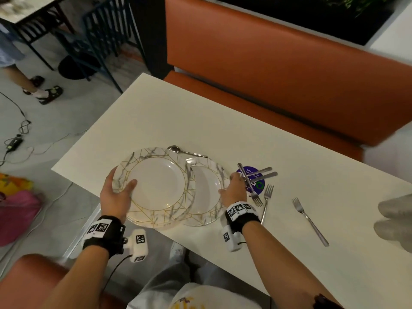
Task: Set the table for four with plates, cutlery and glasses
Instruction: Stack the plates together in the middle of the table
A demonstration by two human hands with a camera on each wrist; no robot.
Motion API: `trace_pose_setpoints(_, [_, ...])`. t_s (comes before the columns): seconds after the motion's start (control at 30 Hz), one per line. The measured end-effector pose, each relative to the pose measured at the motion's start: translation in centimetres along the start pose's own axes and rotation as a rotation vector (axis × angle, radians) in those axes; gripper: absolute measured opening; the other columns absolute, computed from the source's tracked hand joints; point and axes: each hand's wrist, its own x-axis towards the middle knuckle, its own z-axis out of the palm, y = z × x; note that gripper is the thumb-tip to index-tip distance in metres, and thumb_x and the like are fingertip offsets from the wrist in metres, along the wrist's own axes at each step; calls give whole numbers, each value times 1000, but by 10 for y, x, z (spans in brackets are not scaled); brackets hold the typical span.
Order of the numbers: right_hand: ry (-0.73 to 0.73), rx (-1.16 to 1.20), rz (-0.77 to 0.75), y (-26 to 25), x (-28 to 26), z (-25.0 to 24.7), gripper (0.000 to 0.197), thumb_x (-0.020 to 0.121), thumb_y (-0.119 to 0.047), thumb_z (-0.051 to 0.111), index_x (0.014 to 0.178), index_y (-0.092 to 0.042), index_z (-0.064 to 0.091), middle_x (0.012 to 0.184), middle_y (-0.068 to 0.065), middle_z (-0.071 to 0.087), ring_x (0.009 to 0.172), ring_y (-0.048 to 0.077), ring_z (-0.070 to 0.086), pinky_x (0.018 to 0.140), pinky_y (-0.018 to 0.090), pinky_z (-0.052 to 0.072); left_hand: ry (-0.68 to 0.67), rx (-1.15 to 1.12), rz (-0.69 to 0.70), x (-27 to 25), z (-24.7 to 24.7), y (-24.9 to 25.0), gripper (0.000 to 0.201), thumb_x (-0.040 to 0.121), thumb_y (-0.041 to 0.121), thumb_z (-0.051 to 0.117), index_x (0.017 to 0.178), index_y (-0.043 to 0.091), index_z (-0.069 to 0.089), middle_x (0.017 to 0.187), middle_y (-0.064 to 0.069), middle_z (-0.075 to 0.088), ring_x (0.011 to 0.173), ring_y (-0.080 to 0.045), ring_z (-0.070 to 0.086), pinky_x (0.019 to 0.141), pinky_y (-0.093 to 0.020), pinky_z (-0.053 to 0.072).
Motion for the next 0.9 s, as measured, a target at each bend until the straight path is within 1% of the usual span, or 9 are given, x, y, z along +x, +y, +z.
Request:
trace_pose_setpoints(0.07, [-5, 108, 25, -3, 0, -7, 59, 81, -5, 80, 131, -8, 48, 133, 11, 52, 119, 28, 56, 96, 34, 51, -26, -15, -1, 9, 0, -4, 68, 88, 18, 81, 146, 37, 51, 136, 1, 67, 124, -19, 65, 107, -51, 52])
trace_pose_setpoints(0.17, [-18, 208, 70, -8, -1, -28, 48, 88, -12, 75, 132, -7, 56, 128, 8, 61, 111, 24, 61, 82, 22, 49, -78, -11, 6, 23, 5, -2, 67, 88, 17, 81, 144, 38, 53, 135, 1, 68, 123, -18, 66, 106, -50, 52])
trace_pose_setpoints(0.3, [-51, 212, 62, -6, -3, -65, 28, 95, -21, 61, 122, -12, 64, 110, 2, 68, 99, 21, 64, 67, 24, 42, -151, 9, 40, 39, 17, 8, 66, 88, 14, 81, 145, 33, 54, 133, 2, 69, 121, -16, 66, 107, -47, 52])
trace_pose_setpoints(0.37, [-12, 208, 38, -4, -9, -87, 22, 98, -22, 56, 116, -12, 65, 102, 0, 65, 95, 21, 62, 73, 28, 42, -177, 22, 61, 46, 23, 12, 64, 88, 14, 80, 144, 32, 55, 132, 3, 70, 120, -15, 67, 107, -47, 52])
trace_pose_setpoints(0.43, [79, 191, 17, 0, -19, -110, 25, 101, -20, 51, 120, -11, 65, 105, 3, 63, 96, 23, 58, 80, 27, 38, -222, 43, 84, 54, 30, 17, 64, 87, 17, 81, 144, 32, 56, 131, 5, 70, 119, -14, 68, 106, -47, 53])
trace_pose_setpoints(0.57, [250, 157, -22, 18, -41, -155, 21, 103, -17, 51, 115, -12, 67, 103, 2, 65, 94, 22, 57, 80, 25, 36, -313, 79, 115, 63, 48, 28, 65, 86, 19, 82, 143, 36, 56, 130, 7, 71, 118, -11, 68, 105, -44, 54])
trace_pose_setpoints(0.73, [339, 187, 3, 39, -60, -189, 20, 102, -20, 52, 114, -15, 68, 104, 3, 68, 96, 23, 59, 84, 28, 39, -453, 108, 138, 55, 77, 36, 67, 85, 19, 84, 143, 36, 56, 128, 7, 71, 116, -9, 68, 102, -39, 55])
trace_pose_setpoints(0.83, [355, 300, 40, 51, -63, -187, 19, 101, -23, 54, 111, -20, 70, 108, 1, 71, 99, 23, 63, 90, 35, 49, -529, 113, 147, 41, 93, 40, 64, 87, 16, 83, 143, 33, 57, 124, 11, 71, 109, 4, 67, 97, -28, 54])
trace_pose_setpoints(0.9, [358, 373, 63, 55, -65, -179, 19, 99, -23, 55, 108, -23, 71, 108, 0, 72, 101, 21, 65, 93, 36, 51, -582, 114, 147, 32, 101, 39, 63, 87, 13, 82, 142, 31, 57, 118, 18, 69, 100, 15, 65, 95, -22, 53])
